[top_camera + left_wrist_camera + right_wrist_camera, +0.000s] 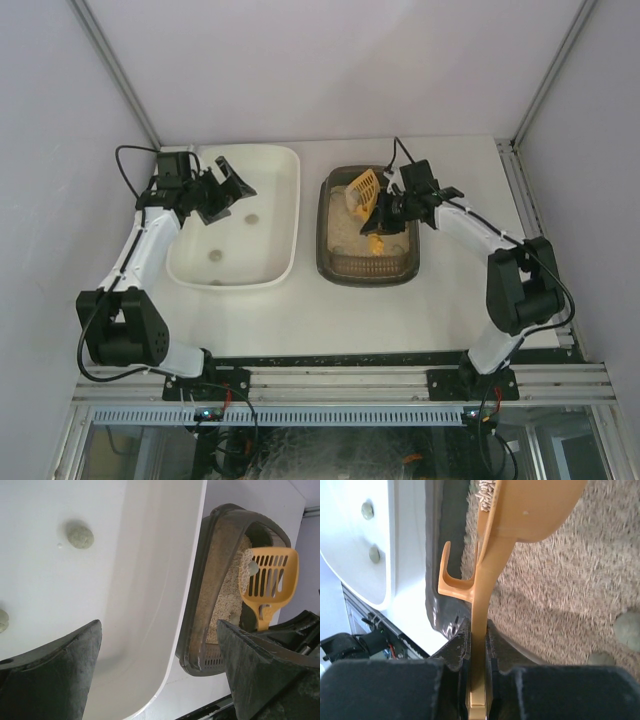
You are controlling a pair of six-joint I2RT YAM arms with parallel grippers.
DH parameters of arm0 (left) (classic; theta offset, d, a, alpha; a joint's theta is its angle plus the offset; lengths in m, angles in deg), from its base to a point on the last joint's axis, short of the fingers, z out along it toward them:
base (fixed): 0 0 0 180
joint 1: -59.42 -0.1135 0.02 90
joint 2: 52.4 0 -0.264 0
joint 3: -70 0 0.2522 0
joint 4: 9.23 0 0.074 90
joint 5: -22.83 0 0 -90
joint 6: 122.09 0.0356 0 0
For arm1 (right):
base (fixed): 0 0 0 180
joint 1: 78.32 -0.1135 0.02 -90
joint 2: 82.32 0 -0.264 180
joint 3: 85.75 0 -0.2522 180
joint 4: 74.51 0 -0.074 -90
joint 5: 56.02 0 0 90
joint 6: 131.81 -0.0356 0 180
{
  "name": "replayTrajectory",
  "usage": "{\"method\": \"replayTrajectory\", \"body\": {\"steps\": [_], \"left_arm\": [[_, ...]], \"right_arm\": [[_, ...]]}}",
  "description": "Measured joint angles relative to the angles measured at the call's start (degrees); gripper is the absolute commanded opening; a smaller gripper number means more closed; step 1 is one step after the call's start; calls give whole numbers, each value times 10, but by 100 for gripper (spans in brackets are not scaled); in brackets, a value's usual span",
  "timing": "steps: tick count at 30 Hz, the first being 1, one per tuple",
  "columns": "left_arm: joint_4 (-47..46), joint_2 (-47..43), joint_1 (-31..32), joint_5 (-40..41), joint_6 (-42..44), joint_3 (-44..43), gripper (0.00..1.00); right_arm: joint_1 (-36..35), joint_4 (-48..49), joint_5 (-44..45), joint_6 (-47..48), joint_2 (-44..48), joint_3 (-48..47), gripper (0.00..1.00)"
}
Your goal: Clean the litter box
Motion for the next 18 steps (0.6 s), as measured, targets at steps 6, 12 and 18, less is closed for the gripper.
{"method": "replayTrajectory", "body": {"steps": [6, 12, 18], "left_arm": [[2, -25, 0, 18, 4, 18, 100], [22, -78, 2, 56, 46, 23, 100], [50, -155, 3, 134, 107, 23, 100]], "right_arm": [[11, 23, -30, -17, 60, 100, 0], [54, 166, -137, -96, 126, 239, 0], [85, 426, -246, -229, 164, 365, 0]]}}
